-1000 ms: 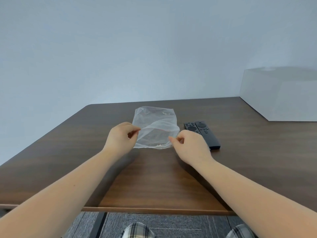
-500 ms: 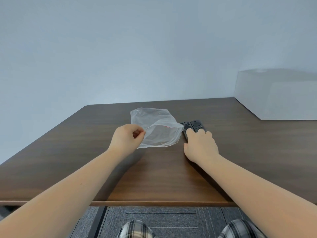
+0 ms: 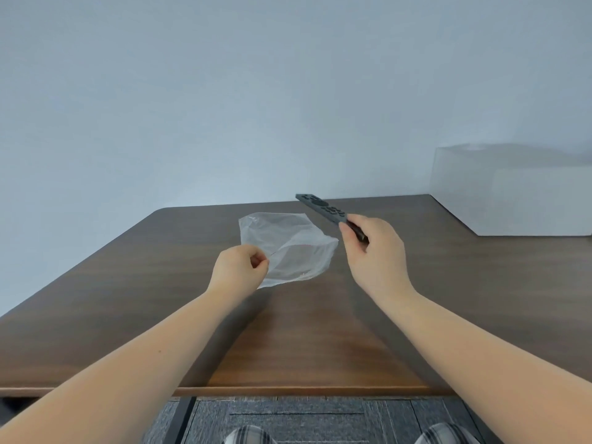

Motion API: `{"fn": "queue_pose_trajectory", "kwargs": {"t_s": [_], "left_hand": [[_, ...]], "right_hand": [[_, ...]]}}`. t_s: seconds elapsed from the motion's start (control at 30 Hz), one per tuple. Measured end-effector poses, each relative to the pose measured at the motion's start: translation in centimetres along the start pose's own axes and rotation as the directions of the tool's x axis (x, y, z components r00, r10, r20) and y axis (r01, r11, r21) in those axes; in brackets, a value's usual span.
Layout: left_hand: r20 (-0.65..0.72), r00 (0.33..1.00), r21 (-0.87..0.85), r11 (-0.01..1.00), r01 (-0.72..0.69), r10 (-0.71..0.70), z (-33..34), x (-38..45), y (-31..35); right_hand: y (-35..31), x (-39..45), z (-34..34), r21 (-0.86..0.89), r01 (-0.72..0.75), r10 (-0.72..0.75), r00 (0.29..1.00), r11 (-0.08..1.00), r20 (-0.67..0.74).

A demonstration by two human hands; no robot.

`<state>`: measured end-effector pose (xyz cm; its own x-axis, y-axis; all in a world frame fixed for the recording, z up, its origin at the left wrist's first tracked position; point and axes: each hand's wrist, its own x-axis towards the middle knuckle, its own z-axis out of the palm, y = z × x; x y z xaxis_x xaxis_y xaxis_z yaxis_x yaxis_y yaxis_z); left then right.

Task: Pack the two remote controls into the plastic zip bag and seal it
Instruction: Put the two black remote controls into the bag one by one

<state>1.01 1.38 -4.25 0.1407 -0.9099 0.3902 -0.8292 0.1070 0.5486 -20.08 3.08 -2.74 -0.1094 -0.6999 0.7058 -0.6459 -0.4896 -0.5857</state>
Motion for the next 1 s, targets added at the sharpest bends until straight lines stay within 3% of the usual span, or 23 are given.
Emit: {"fn": "queue_pose_trajectory", "kwargs": {"t_s": [0.13, 0.27, 0.37, 0.6, 0.83, 1.0], "left_hand": [[-0.019, 0.998, -0.037, 0.997, 0.067, -0.068, 0.3, 0.4, 0.5], [-0.058, 0.995, -0.031, 0.996, 0.083, -0.085, -0.2, 1.2, 0.4], [-0.072, 0.994, -0.005, 0.996, 0.086, -0.086, -0.6, 1.5, 0.1], [-0.1, 0.986, -0.028, 0.991, 0.13, -0.133, -1.1, 1.6, -0.2], [-0.085, 0.994, -0.134, 0.989, 0.061, -0.073, -1.2, 0.5, 0.8], [-0.022, 0.999, -0.145, 0.989, -0.028, 0.025, -0.7, -0.3, 2.0]], "right_hand": [[-2.9, -0.8, -0.8, 0.174, 0.035, -0.036, 0.999, 0.984, 0.003], [-2.6, -2.3, -0.1, 0.061, 0.043, -0.047, 0.997, 0.997, 0.065], [-1.8, -3.5, 0.7, 0.073, 0.06, -0.065, 0.996, 0.996, 0.067], [-2.1, -4.3, 0.9, 0.088, 0.271, -0.278, 0.957, 0.959, 0.082], [0.5, -4.2, 3.5, -0.083, 0.21, -0.195, 0.968, 0.974, 0.159], [-0.1, -2.7, 5.4, -0.237, 0.212, -0.131, 0.94, 0.948, 0.313]]}}
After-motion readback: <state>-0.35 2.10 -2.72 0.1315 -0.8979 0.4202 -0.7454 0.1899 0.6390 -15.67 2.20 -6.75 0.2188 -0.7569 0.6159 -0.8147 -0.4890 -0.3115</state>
